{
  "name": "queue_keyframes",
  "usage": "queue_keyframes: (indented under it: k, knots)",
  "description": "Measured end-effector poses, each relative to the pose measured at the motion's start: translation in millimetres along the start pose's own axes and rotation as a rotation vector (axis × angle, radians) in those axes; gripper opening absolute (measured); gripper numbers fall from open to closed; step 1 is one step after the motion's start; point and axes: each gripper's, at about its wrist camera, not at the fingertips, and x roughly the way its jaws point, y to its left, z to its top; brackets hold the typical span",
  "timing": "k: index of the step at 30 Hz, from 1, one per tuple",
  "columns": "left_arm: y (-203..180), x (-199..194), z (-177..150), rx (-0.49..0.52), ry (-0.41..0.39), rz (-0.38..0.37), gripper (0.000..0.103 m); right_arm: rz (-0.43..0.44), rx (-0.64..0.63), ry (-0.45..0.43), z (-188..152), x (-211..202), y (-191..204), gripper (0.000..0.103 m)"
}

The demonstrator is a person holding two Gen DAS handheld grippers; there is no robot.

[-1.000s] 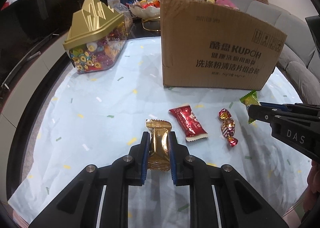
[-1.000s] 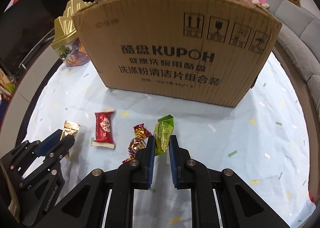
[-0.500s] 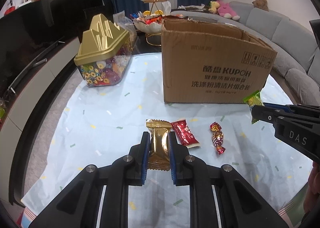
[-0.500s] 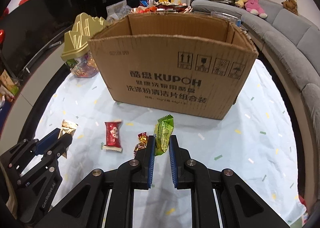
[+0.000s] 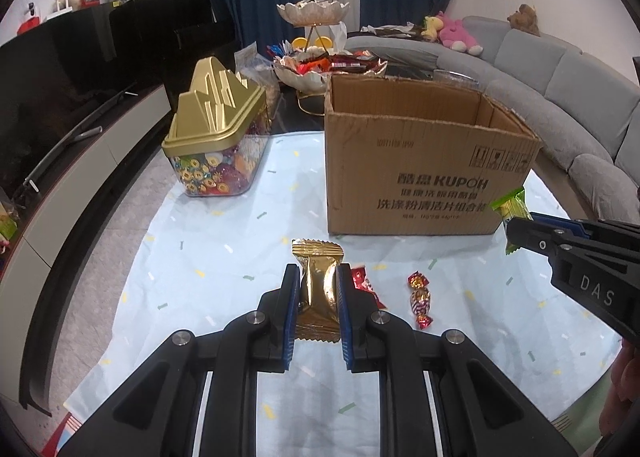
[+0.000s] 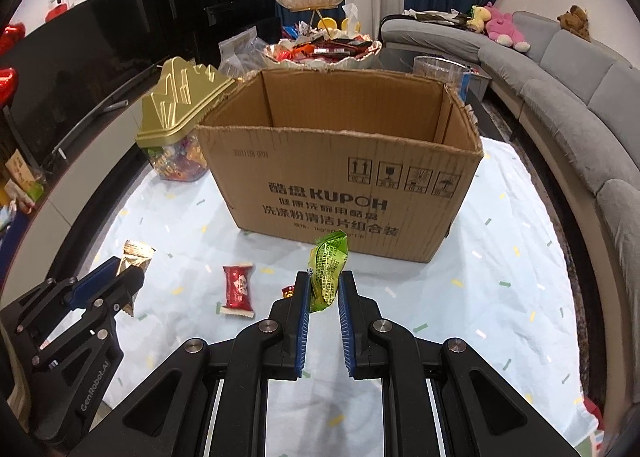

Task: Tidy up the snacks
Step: 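Carry the gold wrapper and green-yellow candy over the box with both tools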

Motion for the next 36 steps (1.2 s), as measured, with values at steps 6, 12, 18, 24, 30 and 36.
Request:
queue_keyframes:
  k: [6,12,18,24,30,36]
  knots:
    - [-3,-6,12,0.001,-0.006,0.000,0.019,-0.002,-0.003,-0.020,7,-10,0,0.015]
    - [-5,-12,30,0.002,-0.026,-0.002,0.019,0.000,0.000,-0.041,16,-18,-1,0.015]
    - [-10,-16,53,0.013,-0.051,-0.011,0.019,-0.001,0.008,-0.060,27,-24,-6,0.015]
    - [-19,-15,70,0.027,-0.064,-0.022,0.019,-0.012,0.019,-0.081,40,-28,-14,0.015]
    - [-28,-9,87,0.040,-0.073,-0.037,0.019,-0.025,0.028,-0.097,56,-30,-24,0.015]
    - [-33,-4,104,0.038,-0.080,-0.050,0.019,-0.035,0.032,-0.107,70,-27,-32,0.015]
